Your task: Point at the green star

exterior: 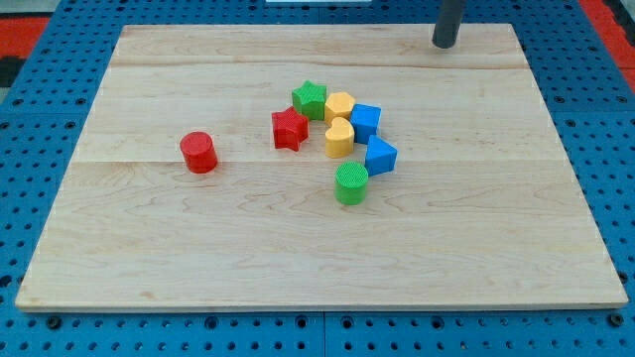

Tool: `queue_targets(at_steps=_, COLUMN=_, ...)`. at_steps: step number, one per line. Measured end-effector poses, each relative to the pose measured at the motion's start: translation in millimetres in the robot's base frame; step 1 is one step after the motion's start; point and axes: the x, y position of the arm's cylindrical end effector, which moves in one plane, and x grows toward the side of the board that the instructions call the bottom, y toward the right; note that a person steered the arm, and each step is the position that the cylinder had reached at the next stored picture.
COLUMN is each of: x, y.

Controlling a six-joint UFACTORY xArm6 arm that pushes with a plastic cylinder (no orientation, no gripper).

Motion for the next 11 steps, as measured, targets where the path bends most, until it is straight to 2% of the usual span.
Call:
queue_targets(at_steps=1, x=17.5, y=-36.3)
queue_targets(at_steps=2, x=18.9, y=-39.8)
queue_targets(at_steps=3, x=21.7, y=-77.0)
queue_targets(at_steps=8, x=50.2, y=-181.6)
queue_targets(at_steps=10, x=70.9, y=-215.0)
queue_targets(at_steps=11, x=78.0, y=-211.6)
